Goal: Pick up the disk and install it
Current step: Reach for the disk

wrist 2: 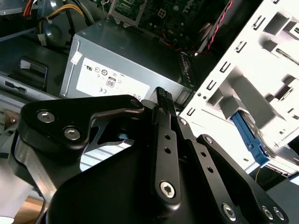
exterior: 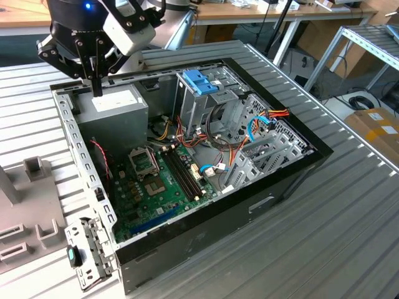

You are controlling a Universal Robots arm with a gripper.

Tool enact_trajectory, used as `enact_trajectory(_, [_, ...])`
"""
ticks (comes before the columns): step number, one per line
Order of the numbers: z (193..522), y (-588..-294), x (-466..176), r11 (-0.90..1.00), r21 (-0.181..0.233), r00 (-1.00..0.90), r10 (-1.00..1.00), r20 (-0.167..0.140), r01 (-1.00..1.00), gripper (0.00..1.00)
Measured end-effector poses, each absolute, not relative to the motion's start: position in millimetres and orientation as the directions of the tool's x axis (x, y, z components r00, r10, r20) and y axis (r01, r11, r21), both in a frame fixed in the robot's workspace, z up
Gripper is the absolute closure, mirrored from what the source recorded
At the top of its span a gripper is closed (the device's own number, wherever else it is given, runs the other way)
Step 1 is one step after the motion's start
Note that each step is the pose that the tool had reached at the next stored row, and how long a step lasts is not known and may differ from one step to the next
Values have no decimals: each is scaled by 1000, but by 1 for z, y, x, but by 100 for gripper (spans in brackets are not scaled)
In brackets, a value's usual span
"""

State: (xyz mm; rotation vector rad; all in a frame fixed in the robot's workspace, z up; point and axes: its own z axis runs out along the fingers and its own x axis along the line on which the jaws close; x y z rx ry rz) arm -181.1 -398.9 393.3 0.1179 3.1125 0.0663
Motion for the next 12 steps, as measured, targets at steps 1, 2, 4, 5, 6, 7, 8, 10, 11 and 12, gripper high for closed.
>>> enact_trajectory(1, [393,-399,-181,996,44,-997,76,-25,75,89])
enact_trajectory(2, [393,-399,-182,996,44,-997,76,-25,75,89])
enact_trajectory(4, [393,-399,-182,996,44,-997,76,-25,75,89])
enact_trajectory(5, [393,-399,-183,996,44,-997,76,-25,75,89])
enact_trajectory(6, [393,-399,-183,996,44,-997,76,-25,75,89])
enact_trajectory(7, [393,-399,-183,996,44,-997,76,-25,75,89])
enact_trajectory(8, [393,-399,-183,996,44,-997,76,-25,75,89])
enact_trajectory(10, [393,-399,-184,996,44,-997,76,-25,75,89])
enact_trajectory(11, [393,-399,-185,996,44,-997,76,-25,75,89])
enact_trajectory(12, [393,-399,-185,996,44,-997,76,-25,75,89])
